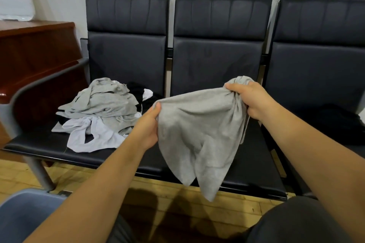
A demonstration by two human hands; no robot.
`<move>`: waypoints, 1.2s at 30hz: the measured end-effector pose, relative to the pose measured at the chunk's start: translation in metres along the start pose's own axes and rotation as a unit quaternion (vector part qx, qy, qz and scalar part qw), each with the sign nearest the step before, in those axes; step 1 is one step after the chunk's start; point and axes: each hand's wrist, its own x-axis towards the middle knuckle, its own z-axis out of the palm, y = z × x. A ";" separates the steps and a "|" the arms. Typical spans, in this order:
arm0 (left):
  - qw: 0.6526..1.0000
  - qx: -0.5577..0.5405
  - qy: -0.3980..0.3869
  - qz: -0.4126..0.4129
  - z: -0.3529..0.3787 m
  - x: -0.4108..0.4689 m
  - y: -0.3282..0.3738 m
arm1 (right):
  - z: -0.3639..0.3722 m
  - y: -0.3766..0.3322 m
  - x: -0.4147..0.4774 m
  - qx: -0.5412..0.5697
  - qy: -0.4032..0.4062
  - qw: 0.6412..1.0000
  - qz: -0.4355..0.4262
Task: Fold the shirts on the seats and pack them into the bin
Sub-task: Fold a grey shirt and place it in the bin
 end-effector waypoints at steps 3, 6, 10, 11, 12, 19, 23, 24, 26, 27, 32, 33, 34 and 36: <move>0.998 -0.065 0.023 -0.009 -0.005 0.003 0.018 | -0.015 0.013 0.004 0.062 -0.058 0.993 0.084; 0.995 -0.096 0.022 0.006 -0.005 0.007 0.041 | -0.029 0.023 0.008 0.093 -0.078 0.984 0.133; 0.993 -0.100 0.034 0.046 -0.003 0.016 0.076 | -0.045 0.019 0.010 0.078 -0.055 0.984 0.149; 0.993 -0.109 0.029 0.047 -0.002 0.018 0.083 | -0.049 0.015 0.010 0.071 -0.048 0.985 0.153; 0.992 -0.118 0.020 0.047 -0.002 0.018 0.091 | -0.053 0.011 0.012 0.070 -0.038 0.984 0.157; 0.970 -0.239 -0.002 0.047 0.008 0.021 0.120 | -0.074 -0.028 0.028 0.242 -0.001 0.967 0.084; 0.977 -0.199 0.072 -0.013 0.024 0.019 0.124 | -0.065 -0.043 0.029 0.166 0.011 0.986 0.020; 0.977 -0.191 0.084 -0.031 0.029 0.019 0.125 | -0.063 -0.048 0.029 0.155 0.011 0.988 0.007; 0.980 -0.169 0.089 -0.060 0.033 0.020 0.127 | -0.062 -0.057 0.031 0.137 0.009 0.990 -0.009; 0.982 -0.157 0.081 -0.065 0.034 0.021 0.128 | -0.063 -0.061 0.032 0.126 0.011 0.992 -0.012; 0.990 -0.106 0.064 -0.061 0.030 0.012 0.122 | -0.075 -0.068 0.041 0.090 0.037 0.995 -0.013; 0.991 -0.109 0.058 -0.053 0.028 0.009 0.121 | -0.078 -0.068 0.042 0.084 0.040 0.996 -0.010; 0.991 -0.115 0.044 -0.045 0.026 0.005 0.120 | -0.082 -0.068 0.043 0.079 0.041 0.996 -0.005; 0.992 -0.125 0.020 -0.027 0.022 0.000 0.119 | -0.086 -0.066 0.043 0.065 0.035 0.997 0.018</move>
